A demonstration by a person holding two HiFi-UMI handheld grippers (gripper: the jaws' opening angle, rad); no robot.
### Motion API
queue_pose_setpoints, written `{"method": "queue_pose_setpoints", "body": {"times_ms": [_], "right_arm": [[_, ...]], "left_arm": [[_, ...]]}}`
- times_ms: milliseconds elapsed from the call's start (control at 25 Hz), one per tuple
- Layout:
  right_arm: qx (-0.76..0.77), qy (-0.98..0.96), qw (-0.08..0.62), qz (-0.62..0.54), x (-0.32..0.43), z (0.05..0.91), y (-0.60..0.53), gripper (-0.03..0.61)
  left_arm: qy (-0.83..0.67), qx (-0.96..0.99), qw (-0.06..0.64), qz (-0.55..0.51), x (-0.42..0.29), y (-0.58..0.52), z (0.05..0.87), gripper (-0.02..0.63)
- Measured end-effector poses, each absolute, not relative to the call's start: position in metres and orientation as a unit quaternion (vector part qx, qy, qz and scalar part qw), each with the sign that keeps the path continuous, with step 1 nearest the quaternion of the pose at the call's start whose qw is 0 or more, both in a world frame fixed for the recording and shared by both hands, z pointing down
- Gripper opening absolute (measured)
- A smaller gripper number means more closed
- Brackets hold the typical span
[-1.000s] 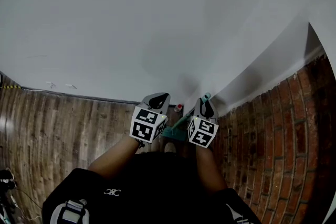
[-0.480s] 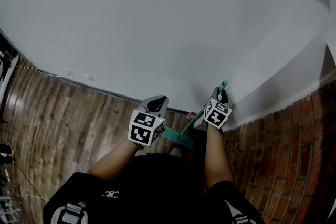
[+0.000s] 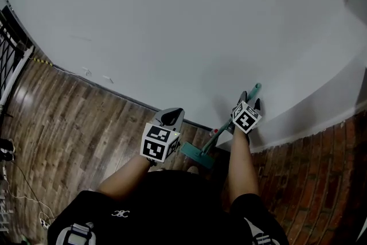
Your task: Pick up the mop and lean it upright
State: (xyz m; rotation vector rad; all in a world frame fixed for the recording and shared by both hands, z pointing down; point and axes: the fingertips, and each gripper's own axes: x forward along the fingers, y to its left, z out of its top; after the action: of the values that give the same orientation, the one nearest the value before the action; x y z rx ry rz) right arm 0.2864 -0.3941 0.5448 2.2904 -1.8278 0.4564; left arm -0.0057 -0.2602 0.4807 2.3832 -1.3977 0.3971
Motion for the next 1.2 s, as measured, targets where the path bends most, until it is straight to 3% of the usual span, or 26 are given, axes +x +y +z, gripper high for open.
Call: {"method": "queue_pose_setpoints", "body": {"times_ms": [160, 200, 240, 280, 680, 1200], "right_arm": [[0.769, -0.617, 0.065, 0.153, 0.277, 0.531, -0.385, 0.274], [0.766, -0.622, 0.06, 0.152, 0.273, 0.527, -0.38, 0.218], [0.763, -0.627, 0.057, 0.15, 0.268, 0.522, -0.373, 0.034], [0.756, -0.635, 0.057, 0.148, 0.261, 0.516, -0.366, 0.014], [0.706, -0.704, 0.03, 0.074, 0.218, 0.423, -0.275, 0.014], [0.772, -0.626, 0.04, 0.104, 0.247, 0.448, -0.172, 0.014]], "left_arm": [[-0.499, 0.838, 0.172, 0.14, -0.011, -0.261, 0.479, -0.004], [-0.499, 0.838, 0.171, 0.141, -0.011, -0.261, 0.48, -0.004], [-0.497, 0.839, 0.172, 0.141, -0.011, -0.261, 0.48, -0.005], [-0.494, 0.84, 0.175, 0.14, -0.009, -0.261, 0.481, -0.003], [-0.427, 0.876, 0.186, 0.128, 0.041, -0.265, 0.481, -0.004], [-0.345, 0.913, 0.168, 0.138, 0.087, -0.255, 0.481, -0.003]]}}
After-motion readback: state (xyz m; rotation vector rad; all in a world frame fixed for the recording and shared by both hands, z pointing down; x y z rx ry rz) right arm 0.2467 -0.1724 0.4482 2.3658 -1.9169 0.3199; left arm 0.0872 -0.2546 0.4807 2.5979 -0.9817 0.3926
